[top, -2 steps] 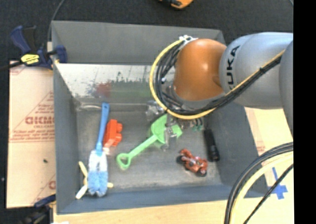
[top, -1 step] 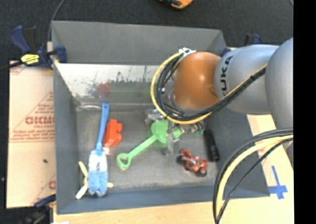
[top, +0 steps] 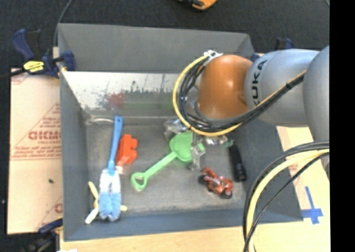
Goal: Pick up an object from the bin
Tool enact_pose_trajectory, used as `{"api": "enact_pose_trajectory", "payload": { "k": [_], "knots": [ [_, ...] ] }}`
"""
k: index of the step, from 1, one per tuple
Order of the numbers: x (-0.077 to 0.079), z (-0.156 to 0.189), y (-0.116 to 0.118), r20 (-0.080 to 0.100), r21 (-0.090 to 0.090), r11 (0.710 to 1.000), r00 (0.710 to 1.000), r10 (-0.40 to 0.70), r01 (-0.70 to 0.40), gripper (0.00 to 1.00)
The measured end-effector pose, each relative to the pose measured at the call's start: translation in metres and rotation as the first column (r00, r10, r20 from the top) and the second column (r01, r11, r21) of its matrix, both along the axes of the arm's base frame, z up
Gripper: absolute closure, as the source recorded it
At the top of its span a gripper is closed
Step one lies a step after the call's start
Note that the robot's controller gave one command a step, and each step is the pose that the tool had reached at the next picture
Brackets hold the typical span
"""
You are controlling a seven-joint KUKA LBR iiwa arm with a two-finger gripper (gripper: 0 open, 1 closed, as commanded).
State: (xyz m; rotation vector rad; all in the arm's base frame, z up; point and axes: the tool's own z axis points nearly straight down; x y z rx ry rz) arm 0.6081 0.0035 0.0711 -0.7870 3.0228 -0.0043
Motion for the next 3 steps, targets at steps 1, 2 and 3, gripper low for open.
{"api": "enact_pose_trajectory", "payload": {
  "k": [1,2,3],
  "knots": [
    [-0.0074,0.0008,0.0082,-0.006,0.003,0.996,0.996,-0.089,0.089,0.0],
    [0.0001,0.0012,0.0003,0.003,0.002,1.0,1.0,-0.02,0.02,1.0],
    [0.0001,0.0012,0.0004,0.003,0.003,1.0,1.0,-0.02,0.02,1.0]
  ]
}}
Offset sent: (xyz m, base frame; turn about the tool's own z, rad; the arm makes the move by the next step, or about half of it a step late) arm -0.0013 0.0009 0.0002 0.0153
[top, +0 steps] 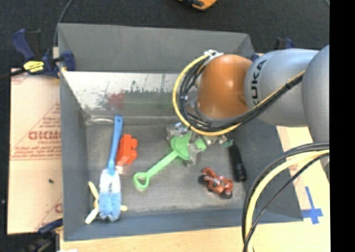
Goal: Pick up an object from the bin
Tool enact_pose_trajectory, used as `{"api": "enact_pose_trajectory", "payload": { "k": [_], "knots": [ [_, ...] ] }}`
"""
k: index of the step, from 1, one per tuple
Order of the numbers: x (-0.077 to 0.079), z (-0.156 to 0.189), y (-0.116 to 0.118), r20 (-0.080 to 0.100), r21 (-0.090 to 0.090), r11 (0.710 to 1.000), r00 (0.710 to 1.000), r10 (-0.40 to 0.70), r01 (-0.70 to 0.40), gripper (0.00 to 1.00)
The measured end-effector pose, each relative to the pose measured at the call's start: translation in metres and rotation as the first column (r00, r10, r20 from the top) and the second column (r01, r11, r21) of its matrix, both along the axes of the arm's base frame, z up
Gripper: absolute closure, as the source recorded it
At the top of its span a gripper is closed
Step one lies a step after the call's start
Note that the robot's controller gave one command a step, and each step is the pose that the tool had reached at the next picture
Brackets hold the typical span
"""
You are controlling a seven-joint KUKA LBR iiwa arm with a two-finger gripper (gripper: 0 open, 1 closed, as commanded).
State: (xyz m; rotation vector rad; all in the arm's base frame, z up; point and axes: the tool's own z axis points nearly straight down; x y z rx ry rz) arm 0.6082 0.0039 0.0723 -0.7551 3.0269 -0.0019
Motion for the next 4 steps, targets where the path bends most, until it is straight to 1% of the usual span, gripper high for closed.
{"api": "enact_pose_trajectory", "payload": {
  "k": [1,2,3,4],
  "knots": [
    [-0.002,0.011,0.0,-0.005,0.0,1.0,1.0,-0.001,0.001,1.0],
    [0.0,0.04,0.0,0.001,-0.001,1.0,1.0,-0.002,0.002,1.0],
    [0.001,0.051,-0.001,0.005,-0.002,1.0,1.0,-0.005,0.005,1.0],
    [0.0,0.065,-0.001,0.004,-0.002,1.0,1.0,-0.007,0.007,1.0]
  ]
}}
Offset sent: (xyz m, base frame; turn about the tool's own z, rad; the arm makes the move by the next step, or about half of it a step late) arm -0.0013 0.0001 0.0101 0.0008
